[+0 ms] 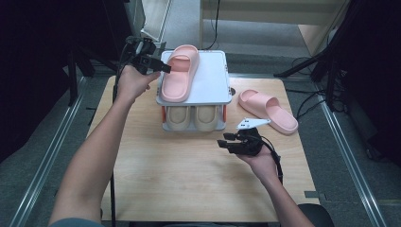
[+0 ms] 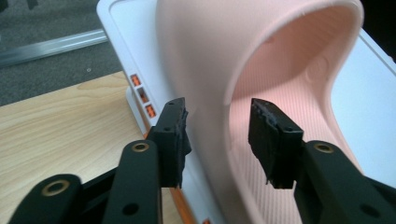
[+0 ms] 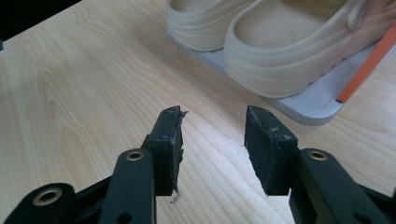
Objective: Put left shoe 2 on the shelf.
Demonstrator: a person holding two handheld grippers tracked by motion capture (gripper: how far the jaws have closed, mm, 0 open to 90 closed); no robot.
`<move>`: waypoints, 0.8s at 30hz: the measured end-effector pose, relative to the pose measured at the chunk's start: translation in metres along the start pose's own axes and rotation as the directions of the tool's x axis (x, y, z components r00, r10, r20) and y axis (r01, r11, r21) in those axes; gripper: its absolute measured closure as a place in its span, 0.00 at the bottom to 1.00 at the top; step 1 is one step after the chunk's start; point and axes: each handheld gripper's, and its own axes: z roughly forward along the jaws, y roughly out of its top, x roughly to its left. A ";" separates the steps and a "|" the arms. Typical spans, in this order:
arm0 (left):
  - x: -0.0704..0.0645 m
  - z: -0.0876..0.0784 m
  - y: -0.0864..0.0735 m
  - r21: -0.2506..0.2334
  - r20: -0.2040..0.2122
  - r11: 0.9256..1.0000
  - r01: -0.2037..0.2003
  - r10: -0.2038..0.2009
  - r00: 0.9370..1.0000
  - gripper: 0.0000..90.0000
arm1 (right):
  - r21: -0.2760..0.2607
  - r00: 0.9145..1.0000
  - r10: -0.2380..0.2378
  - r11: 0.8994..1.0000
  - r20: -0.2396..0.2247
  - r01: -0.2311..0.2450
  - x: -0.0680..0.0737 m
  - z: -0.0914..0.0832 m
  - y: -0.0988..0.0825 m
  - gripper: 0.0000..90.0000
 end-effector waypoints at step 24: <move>0.021 -0.036 -0.076 -0.040 0.128 0.999 -0.031 0.036 0.991 0.50 | -0.084 0.996 0.007 0.996 0.086 0.000 -0.025 -0.028 0.004 0.65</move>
